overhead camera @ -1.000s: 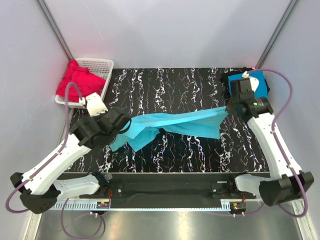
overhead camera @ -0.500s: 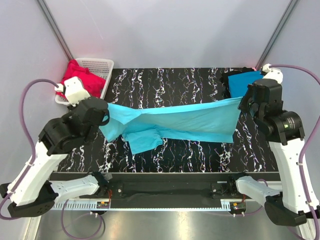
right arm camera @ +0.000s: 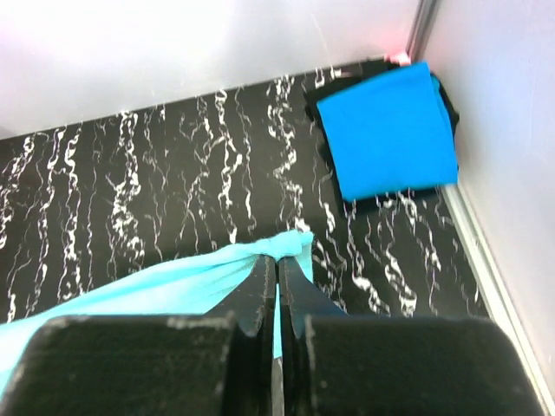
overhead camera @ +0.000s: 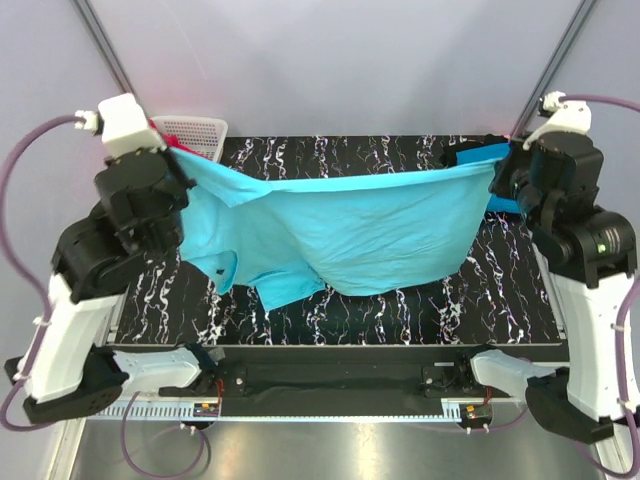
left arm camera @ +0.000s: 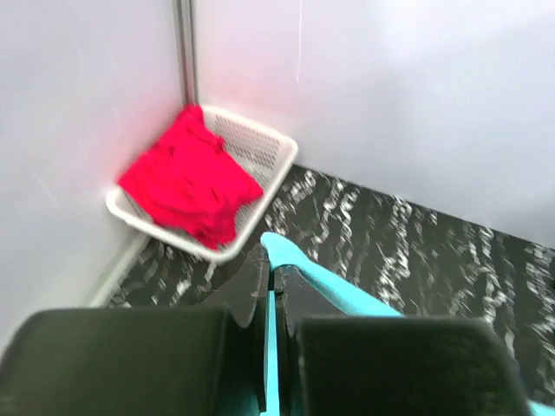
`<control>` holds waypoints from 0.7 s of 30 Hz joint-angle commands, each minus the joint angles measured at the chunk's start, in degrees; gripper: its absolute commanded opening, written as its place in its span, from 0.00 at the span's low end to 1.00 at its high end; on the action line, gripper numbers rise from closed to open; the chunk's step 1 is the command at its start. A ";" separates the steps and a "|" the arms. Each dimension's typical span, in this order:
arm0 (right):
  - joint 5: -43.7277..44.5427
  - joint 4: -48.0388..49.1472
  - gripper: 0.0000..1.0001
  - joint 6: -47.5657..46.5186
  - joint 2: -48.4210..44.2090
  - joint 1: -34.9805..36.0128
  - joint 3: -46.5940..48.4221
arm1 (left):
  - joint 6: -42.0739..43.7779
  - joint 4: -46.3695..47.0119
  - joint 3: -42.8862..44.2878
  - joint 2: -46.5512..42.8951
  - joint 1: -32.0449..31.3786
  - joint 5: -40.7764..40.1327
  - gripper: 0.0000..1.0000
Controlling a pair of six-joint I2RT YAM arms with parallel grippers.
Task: Fold and stack the t-shirts
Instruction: Flatten the tshirt out
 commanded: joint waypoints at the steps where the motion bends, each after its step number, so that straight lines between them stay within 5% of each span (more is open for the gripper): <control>1: 0.24 4.67 0.00 -4.43 5.48 0.38 4.20 | 14.33 11.89 3.78 5.76 1.38 -3.58 0.00; 10: 0.06 4.24 0.00 -7.59 15.08 2.58 16.69 | 21.90 17.10 15.56 14.91 7.01 0.03 0.00; 21: -1.96 -1.20 0.00 -8.56 4.97 4.07 19.51 | 22.95 15.25 13.72 -0.63 1.74 -5.67 0.00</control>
